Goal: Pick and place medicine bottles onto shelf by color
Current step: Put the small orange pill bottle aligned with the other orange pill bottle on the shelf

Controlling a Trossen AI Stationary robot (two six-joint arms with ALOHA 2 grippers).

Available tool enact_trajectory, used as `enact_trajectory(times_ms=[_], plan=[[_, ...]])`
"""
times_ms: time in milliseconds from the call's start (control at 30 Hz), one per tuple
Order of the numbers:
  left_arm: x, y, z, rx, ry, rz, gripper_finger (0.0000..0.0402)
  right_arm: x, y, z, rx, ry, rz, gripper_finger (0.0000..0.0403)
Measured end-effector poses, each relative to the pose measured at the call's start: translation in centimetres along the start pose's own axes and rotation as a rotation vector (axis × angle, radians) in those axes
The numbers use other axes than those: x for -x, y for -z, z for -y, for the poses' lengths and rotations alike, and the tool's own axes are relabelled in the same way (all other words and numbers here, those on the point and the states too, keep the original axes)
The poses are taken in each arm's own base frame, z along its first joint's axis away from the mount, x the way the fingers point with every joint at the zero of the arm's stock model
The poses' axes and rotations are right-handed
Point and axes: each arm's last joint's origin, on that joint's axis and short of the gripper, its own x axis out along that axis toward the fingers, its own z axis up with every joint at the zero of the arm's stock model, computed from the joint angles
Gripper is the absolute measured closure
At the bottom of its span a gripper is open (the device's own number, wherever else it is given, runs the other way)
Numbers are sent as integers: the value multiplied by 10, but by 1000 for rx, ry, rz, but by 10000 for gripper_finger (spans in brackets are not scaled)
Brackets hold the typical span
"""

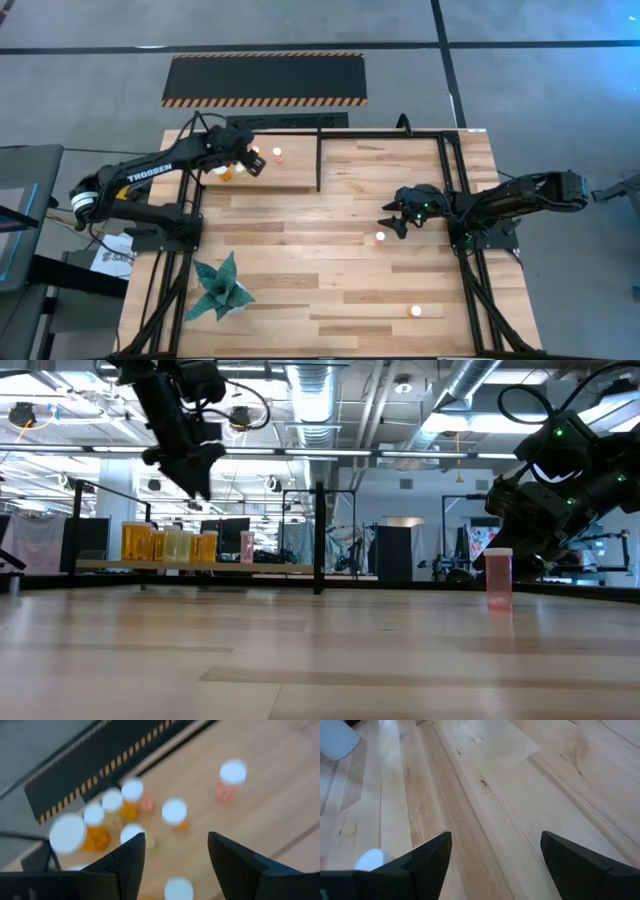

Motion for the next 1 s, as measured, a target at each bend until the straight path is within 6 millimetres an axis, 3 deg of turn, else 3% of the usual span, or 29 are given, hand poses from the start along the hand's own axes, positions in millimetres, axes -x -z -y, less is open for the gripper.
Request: enact_trajectory(times_ms=[233, 633, 1000], plan=[[-3, -26, -1, -9, -6, 89, 198, 0, 0, 0, 0, 0, 0, 76], [-40, -62, -1, -81, 52, -46, 198, 0, 0, 0, 0, 0, 0, 76], [-44, -58, 0, -261, 81, -133, 198, 0, 0, 0, 0, 0, 0, 76]])
